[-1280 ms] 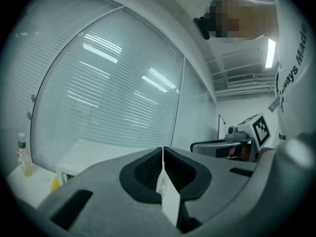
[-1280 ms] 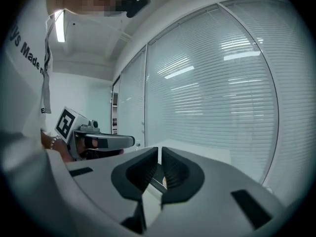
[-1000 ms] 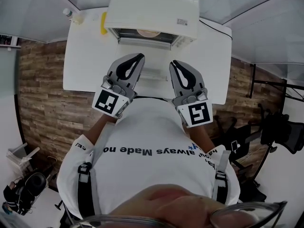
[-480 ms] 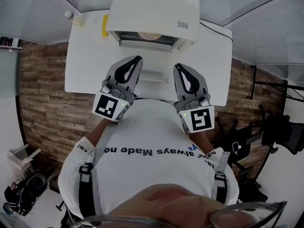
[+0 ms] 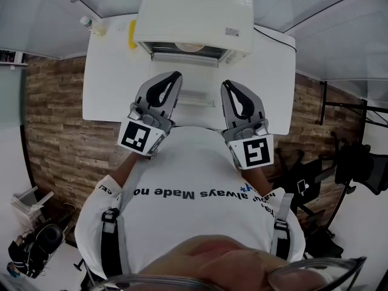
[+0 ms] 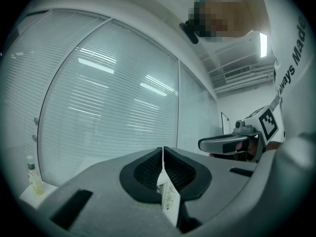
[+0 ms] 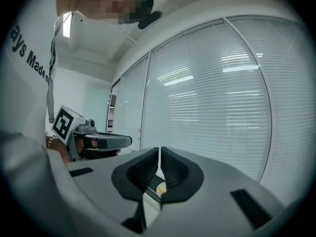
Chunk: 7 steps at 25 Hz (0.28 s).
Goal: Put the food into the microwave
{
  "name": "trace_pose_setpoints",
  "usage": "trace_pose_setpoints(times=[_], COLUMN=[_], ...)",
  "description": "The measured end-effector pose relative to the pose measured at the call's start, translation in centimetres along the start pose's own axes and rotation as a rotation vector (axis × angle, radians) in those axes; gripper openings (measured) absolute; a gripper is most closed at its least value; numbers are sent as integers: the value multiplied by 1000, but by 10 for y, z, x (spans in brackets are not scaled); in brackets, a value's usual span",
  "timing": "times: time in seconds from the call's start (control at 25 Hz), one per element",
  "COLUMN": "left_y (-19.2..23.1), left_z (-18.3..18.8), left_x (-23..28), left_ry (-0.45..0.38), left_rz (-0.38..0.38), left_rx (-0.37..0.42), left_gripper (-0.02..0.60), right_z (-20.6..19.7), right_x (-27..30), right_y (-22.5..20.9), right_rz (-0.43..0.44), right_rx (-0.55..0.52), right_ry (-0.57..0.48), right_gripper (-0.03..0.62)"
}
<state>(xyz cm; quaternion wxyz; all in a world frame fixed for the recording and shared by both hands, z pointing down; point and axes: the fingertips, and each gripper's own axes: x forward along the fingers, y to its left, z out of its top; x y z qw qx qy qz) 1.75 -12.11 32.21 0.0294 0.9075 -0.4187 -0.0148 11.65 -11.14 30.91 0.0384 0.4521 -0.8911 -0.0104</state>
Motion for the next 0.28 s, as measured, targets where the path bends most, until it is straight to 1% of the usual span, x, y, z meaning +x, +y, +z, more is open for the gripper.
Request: trace_pose_setpoints(times=[0.28], left_y=[0], left_z=[-1], left_x=[5], left_ry=[5], left_rz=[-6], left_rx=[-6], left_gripper=[17], right_z=[1], right_x=[4], right_y=[-4], right_rz=[0], right_rx=[1], right_ry=[-4], right_gripper=[20])
